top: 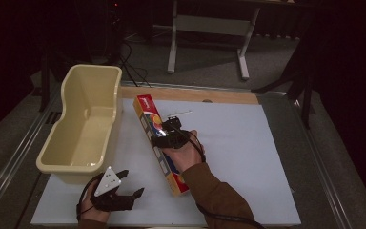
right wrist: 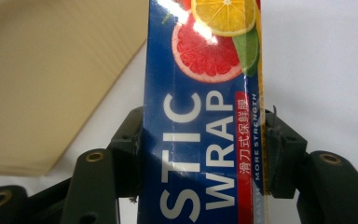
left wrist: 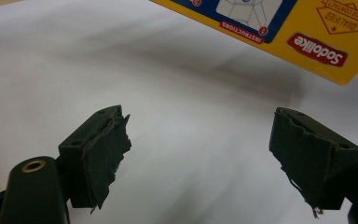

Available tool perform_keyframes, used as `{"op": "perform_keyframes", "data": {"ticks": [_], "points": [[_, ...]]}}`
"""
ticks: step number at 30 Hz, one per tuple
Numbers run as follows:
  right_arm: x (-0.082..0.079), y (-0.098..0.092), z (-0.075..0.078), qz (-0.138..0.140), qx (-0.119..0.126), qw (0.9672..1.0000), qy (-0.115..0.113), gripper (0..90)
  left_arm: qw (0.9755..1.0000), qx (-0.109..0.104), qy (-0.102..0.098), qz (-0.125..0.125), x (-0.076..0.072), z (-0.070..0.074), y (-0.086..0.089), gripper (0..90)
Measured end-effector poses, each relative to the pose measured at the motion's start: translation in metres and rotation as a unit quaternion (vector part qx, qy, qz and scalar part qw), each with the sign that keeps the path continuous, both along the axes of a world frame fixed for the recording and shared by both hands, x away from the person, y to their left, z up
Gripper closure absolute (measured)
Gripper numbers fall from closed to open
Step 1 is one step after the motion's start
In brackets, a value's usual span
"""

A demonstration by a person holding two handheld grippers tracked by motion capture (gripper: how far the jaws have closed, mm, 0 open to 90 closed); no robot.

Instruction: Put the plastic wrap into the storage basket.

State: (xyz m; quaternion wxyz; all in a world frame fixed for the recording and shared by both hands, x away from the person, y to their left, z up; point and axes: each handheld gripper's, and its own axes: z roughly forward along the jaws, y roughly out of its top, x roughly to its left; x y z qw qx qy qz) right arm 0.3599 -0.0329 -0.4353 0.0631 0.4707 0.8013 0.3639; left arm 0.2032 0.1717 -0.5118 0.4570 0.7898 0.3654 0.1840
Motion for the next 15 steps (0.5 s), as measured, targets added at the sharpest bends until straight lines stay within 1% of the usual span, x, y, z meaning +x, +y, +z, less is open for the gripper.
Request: {"op": "perform_keyframes", "data": {"ticks": [2,4,8,10,11,15], "points": [[0.002,0.001,0.001,-0.003,0.008,1.0000,0.001,43.3,1.0000,0.000,0.000,-0.001,0.000,0.000,0.000,19.1],[0.003,0.002,0.002,-0.004,0.011,0.9999,0.001,43.3,1.0000,-0.001,0.000,-0.001,0.000,0.000,0.000,19.1],[0.010,0.004,0.005,-0.007,0.032,0.9994,0.008,43.3,1.0000,-0.002,-0.001,-0.001,0.000,0.000,0.000,19.1],[0.010,0.004,0.005,-0.007,0.032,0.9994,0.008,43.3,1.0000,-0.003,-0.001,0.000,0.000,0.000,0.000,19.1],[0.015,0.005,0.008,-0.010,0.039,0.9992,0.007,43.3,1.0000,-0.004,-0.001,-0.001,0.000,0.000,0.001,19.1],[0.022,0.008,0.013,-0.012,0.055,0.9984,0.010,43.3,1.0000,-0.007,0.000,0.003,-0.001,0.000,0.002,19.1]]}}
